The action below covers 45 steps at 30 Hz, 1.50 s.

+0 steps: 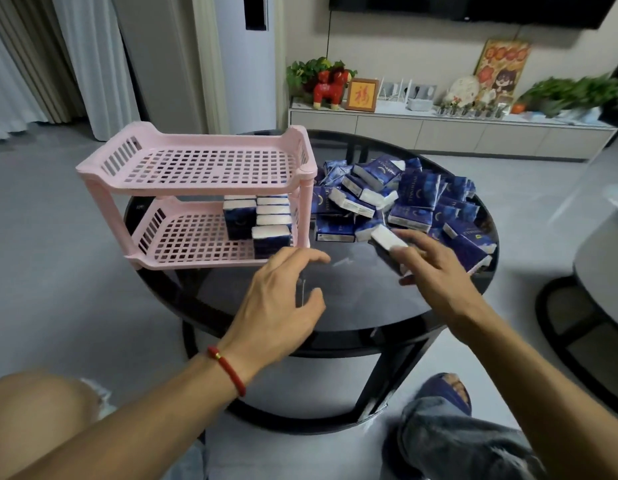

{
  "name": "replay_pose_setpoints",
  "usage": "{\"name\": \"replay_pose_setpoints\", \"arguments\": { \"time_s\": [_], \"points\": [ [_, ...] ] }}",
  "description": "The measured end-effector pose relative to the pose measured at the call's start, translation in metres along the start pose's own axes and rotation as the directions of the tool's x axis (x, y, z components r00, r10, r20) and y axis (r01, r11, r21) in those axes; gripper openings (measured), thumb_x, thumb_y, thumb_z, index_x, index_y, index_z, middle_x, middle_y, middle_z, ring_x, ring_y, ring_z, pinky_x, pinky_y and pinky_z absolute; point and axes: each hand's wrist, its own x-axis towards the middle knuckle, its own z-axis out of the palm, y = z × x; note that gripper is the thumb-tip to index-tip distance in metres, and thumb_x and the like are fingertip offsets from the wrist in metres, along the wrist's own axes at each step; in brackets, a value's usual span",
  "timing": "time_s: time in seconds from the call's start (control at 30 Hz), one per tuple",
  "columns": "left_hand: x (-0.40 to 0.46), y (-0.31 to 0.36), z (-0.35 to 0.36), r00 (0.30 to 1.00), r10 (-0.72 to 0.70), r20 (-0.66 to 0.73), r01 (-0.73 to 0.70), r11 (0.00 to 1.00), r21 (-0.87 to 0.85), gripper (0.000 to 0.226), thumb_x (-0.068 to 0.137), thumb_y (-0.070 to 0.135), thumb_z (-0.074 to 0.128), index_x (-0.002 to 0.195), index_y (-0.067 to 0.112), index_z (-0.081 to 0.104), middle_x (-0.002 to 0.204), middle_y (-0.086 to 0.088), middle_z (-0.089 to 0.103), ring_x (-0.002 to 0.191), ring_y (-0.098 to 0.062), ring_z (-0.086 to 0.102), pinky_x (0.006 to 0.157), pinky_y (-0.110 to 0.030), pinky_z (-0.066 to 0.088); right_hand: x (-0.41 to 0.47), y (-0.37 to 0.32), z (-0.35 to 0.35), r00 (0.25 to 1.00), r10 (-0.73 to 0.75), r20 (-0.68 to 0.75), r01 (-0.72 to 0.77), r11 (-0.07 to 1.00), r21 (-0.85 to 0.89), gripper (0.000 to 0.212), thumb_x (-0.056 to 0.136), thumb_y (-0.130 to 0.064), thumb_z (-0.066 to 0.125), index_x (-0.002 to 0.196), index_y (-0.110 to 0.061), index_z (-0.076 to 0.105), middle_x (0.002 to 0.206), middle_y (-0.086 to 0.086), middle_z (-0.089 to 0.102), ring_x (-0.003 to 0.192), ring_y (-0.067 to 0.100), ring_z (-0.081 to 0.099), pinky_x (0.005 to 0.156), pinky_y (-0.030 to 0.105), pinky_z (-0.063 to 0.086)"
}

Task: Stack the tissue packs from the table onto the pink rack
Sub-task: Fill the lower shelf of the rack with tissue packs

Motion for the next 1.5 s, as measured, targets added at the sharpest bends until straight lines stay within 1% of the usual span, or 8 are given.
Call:
{"name": "replay_pose_setpoints", "arguments": {
  "time_s": [0.1,0.37,0.5,0.6,0.83,0.97,1.1,1.5],
  "points": [
    [0.006,0.011,0.01,0.996,-0.069,0.05,0.078,0.976,-0.204,0.047,0.089,0.017,0.073,0.133,0.028,0.062,0.125,0.013,0.062,0.118,-0.002,0.059,0.091,-0.026,0.058,-0.016,-0.017,0.007,0.933,0.178,0.312,-0.333,0.754,0.566,0.044,0.104,-0.031,0.037,0.126,-0.001,0.061,0.108,0.027,0.072,0.086,0.037,0.068,0.07,0.039,0.054],
    [0.013,0.013,0.025,0.954,-0.282,0.1,0.299,0.898,-0.322,0.032,0.086,0.011,0.076,0.114,0.027,0.072,0.1,0.011,0.075,0.093,0.002,0.07,0.08,-0.016,0.055,-0.022,-0.016,0.023,0.803,0.164,0.573,-0.482,0.745,0.461,0.061,0.108,-0.044,0.026,0.126,0.002,0.062,0.108,0.039,0.066,0.08,0.042,0.068,0.064,0.038,0.057],
    [0.019,0.005,0.029,0.895,-0.423,0.141,0.437,0.768,-0.469,0.035,0.083,0.0,0.08,0.109,0.019,0.07,0.095,0.0,0.075,0.079,-0.007,0.071,0.073,-0.019,0.058,-0.017,-0.003,0.006,0.995,0.042,0.086,-0.034,0.995,-0.093,0.039,0.106,-0.046,0.044,0.104,-0.014,0.067,0.092,0.012,0.076,0.073,0.027,0.073,0.062,0.044,0.06],
    [0.02,0.001,0.028,0.896,-0.424,0.129,0.43,0.76,-0.487,0.034,0.082,0.0,0.08,0.105,0.024,0.072,0.094,0.003,0.078,0.082,-0.008,0.074,0.075,-0.02,0.058,-0.003,0.019,-0.023,0.924,-0.248,-0.291,0.018,0.789,-0.614,0.025,0.094,-0.037,0.063,0.113,-0.02,0.065,0.106,0.001,0.069,0.096,0.024,0.064,0.081,0.043,0.054],
    [0.02,-0.003,0.029,0.886,-0.437,0.156,0.451,0.733,-0.509,0.032,0.085,0.006,0.08,0.11,0.023,0.068,0.1,0.001,0.077,0.089,-0.011,0.075,0.075,-0.021,0.058,0.002,0.043,-0.035,0.954,-0.106,-0.282,-0.195,0.496,-0.846,0.059,0.082,-0.044,0.071,0.135,-0.022,0.054,0.128,0.01,0.057,0.117,0.034,0.047,0.092,0.044,0.038],
    [0.022,-0.006,0.028,0.878,-0.447,0.172,0.466,0.716,-0.519,0.032,0.088,0.008,0.077,0.114,0.02,0.063,0.096,0.003,0.079,0.087,-0.013,0.076,0.073,-0.025,0.058,-0.004,0.02,-0.028,0.972,0.079,-0.22,-0.112,0.984,-0.142,0.035,0.098,-0.035,0.056,0.122,-0.011,0.066,0.105,0.008,0.072,0.089,0.021,0.064,0.078,0.035,0.051],
    [0.022,-0.007,0.028,0.861,-0.471,0.191,0.492,0.678,-0.546,0.031,0.092,0.006,0.072,0.116,0.017,0.057,0.101,-0.002,0.077,0.082,-0.017,0.077,0.06,-0.033,0.06,-0.017,0.0,-0.011,0.925,0.319,0.206,-0.375,0.677,0.634,0.048,0.098,-0.026,0.036,0.123,0.005,0.063,0.105,0.032,0.071,0.096,0.037,0.069,0.078,0.04,0.053],
    [0.02,-0.024,0.01,0.854,-0.485,0.189,0.506,0.688,-0.52,0.051,0.086,-0.005,0.062,0.121,0.031,0.065,0.105,-0.001,0.078,0.094,-0.027,0.075,0.07,-0.041,0.063,-0.008,-0.025,0.03,0.931,0.043,0.362,-0.181,0.917,0.355,0.022,0.103,-0.002,0.048,0.121,-0.001,0.06,0.1,0.022,0.07,0.074,0.026,0.064,0.066,0.034,0.053]
  ]
}}
